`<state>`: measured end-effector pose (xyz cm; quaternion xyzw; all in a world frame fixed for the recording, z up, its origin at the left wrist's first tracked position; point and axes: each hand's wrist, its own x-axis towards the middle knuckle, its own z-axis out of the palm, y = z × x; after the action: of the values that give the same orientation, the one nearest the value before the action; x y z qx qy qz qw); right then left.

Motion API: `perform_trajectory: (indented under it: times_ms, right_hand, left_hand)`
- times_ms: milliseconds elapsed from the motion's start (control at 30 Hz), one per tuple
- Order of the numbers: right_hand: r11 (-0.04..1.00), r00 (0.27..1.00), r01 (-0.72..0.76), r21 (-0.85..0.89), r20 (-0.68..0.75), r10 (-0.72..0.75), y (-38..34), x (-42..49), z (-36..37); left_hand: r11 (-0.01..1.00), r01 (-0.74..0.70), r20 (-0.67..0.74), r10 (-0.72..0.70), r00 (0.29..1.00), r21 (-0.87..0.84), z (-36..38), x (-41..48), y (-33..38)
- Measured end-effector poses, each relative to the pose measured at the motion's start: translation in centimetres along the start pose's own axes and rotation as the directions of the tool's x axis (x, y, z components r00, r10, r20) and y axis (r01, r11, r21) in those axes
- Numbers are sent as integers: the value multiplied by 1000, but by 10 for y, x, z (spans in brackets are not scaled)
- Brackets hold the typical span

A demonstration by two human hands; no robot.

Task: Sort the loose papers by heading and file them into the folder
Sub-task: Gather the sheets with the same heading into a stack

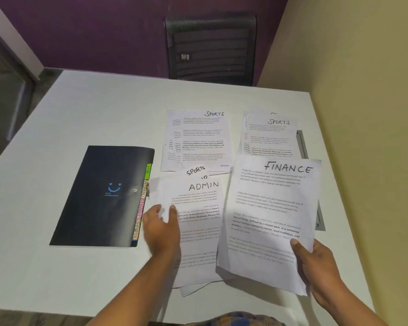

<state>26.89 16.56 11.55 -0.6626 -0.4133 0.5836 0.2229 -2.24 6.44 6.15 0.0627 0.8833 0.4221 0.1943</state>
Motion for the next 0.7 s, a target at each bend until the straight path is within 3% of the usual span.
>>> perform_trajectory:
  times_ms: [33,67,133,167,233,367,467,533,600,700]
  right_hand:
    - [1000,1000,0,0,19,0,-1,0,3]
    - [1000,999,6,-7,38,-6,-2,2,5]
    - [999,996,28,-17,81,-26,-6,3,9]
    - [999,995,34,-3,95,-34,-9,5,11]
    - [999,991,39,32,126,-43,-17,6,15]
    - [996,977,84,8,198,-84,-23,10,17]
    - [986,958,69,-150,284,-24,-21,17,14]
    - [991,984,7,-132,179,17,-13,26,10]
    - [983,999,8,-185,-40,-16,4,41,3]
    - [928,952,-132,-349,-304,21,31,58,-8]
  left_hand:
    - [995,43,190,-26,981,-87,1,-7,11]
    - [984,119,404,-56,913,-131,1,-14,20]
    - [989,131,712,-43,701,-69,-5,-31,41]
    - [994,92,792,-9,611,-60,-7,-38,47]
    - [991,43,843,81,533,-123,-8,-48,53]
    - [979,-83,753,198,628,-188,-14,-50,51]
    - [971,-95,677,222,702,-220,-20,-48,47]
    - [975,-88,616,197,763,-202,-23,-45,43]
    - [982,-56,564,150,812,-182,-25,-41,36]
    - [981,1,541,105,834,-192,-28,-42,28]
